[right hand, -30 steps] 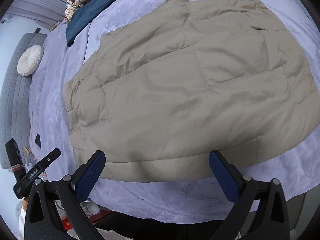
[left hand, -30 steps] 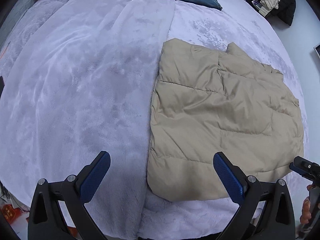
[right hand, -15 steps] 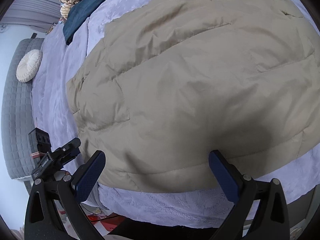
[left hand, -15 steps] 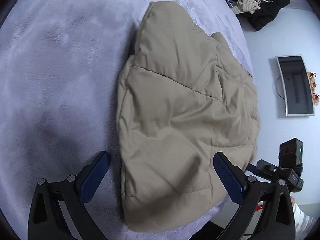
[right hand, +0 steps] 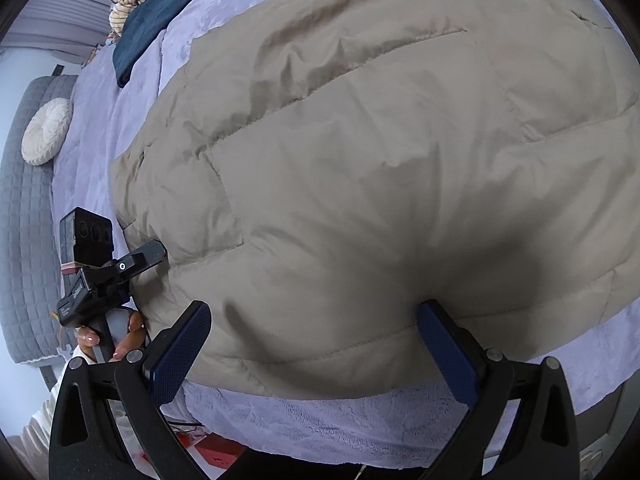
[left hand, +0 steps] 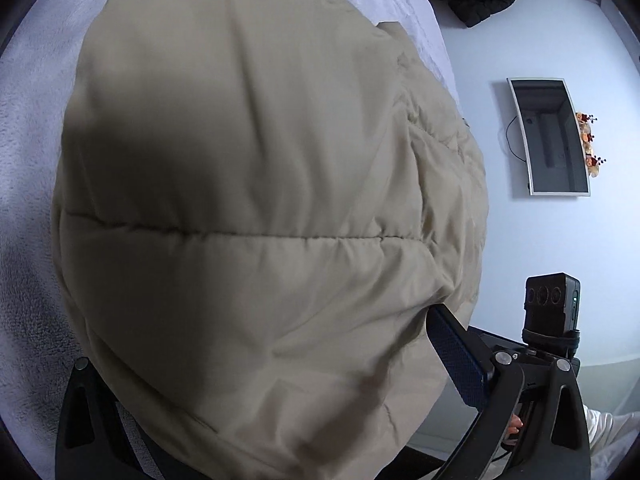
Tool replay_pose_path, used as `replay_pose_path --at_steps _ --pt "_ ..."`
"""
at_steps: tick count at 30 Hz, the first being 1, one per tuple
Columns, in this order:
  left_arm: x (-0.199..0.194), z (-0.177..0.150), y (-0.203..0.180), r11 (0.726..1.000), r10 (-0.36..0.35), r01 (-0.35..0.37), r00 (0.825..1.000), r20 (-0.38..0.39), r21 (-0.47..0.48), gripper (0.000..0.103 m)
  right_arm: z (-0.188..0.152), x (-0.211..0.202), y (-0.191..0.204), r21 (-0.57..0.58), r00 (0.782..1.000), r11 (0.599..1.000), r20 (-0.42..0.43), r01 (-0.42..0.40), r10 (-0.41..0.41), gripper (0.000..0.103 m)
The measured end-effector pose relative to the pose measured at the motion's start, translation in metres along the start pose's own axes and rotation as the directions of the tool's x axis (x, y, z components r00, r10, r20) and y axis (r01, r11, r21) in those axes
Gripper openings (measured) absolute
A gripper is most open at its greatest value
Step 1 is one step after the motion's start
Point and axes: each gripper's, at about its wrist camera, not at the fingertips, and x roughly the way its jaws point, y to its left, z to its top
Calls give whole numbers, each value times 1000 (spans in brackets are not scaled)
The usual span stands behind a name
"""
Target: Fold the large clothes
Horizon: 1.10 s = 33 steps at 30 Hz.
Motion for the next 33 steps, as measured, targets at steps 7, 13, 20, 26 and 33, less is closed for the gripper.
replay_pose_path --at_steps 7,13,20,26,33 --pt "-23 -2 -32 996 2 -5 1000 28 84 31 -2 -19 5 -10 1000 1000 12 -17 18 103" --pt "-40 -7 -52 994 36 -43 997 65 100 30 10 -61 2 -46 983 998 181 40 -31 89" --pt "-55 -16 -75 993 85 -93 990 113 68 30 49 -56 -11 -80 973 995 229 55 -35 12" --pt "-63 -32 -121 992 113 -122 979 169 44 30 79 -25 -16 -142 982 990 186 -5 32 11" --pt "-42 -35 -191 985 164 -171 966 199 17 30 103 7 -32 -119 986 991 147 -67 84 7"
